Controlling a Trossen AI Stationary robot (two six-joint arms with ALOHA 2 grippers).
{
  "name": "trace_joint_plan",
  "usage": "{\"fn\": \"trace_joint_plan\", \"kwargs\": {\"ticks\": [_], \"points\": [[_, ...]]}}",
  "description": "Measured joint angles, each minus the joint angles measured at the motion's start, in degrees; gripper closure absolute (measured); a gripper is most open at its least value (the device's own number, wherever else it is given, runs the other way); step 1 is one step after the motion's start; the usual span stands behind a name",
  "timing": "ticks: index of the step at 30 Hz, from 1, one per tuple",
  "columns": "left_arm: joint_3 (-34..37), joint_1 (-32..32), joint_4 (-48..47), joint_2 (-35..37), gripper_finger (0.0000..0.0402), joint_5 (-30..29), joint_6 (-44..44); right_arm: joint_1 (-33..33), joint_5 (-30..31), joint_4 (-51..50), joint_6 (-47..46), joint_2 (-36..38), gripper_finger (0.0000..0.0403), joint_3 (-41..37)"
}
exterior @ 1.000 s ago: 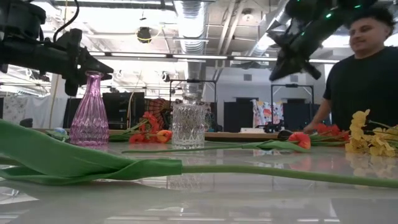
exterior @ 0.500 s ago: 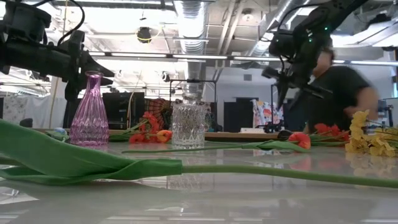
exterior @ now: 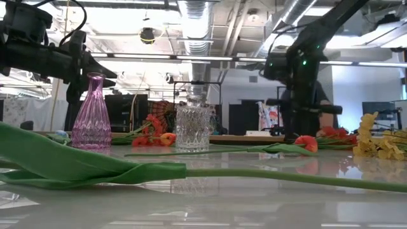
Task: Sort flowers into vase by color
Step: Put the right red flowers into the violet vase
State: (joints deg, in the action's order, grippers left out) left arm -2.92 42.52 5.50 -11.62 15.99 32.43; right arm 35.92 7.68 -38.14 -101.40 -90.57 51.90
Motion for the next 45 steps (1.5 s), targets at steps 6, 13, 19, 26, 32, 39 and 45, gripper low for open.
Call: {"fn": "trace_joint_plan", "kwargs": {"ticks": [6, 13, 19, 26, 32, 39, 45], "points": [[0.0, 0.0, -0.3, 0.0, 0.0301, 1.8, 1.6, 0.2, 1.3, 0.5, -8.1, -4.0, 0.0247, 0.0], [0.0, 0.0, -0.8, 0.0, 0.0301, 1.8, 4.0, 0.1, 3.5, 4.6, -13.1, -6.1, 0.026, 0.1], [0.0, 0.0, -1.6, 0.0, 0.0301, 1.7, 4.8, -0.6, 7.3, 4.2, -17.5, -6.0, 0.0298, 0.1], [0.0, 0.0, -1.8, 0.0, 0.0301, 1.7, 6.2, -5.1, 11.1, 3.9, -15.4, -5.2, 0.0387, 0.0], [0.0, -0.1, -2.0, 0.0, 0.0301, 1.7, 7.3, -12.6, 15.4, 4.4, -2.3, 1.9, 0.0375, 0.7], [0.0, -0.1, -2.3, 0.0, 0.0301, 1.7, 7.3, -22.3, 29.4, 5.3, 11.1, 10.6, 0.0387, 3.9], [0.0, -0.1, -2.3, 0.0, 0.0301, 1.6, 7.4, -19.7, 21.7, -1.3, -1.4, 8.2, 0.0354, 3.8]]}}
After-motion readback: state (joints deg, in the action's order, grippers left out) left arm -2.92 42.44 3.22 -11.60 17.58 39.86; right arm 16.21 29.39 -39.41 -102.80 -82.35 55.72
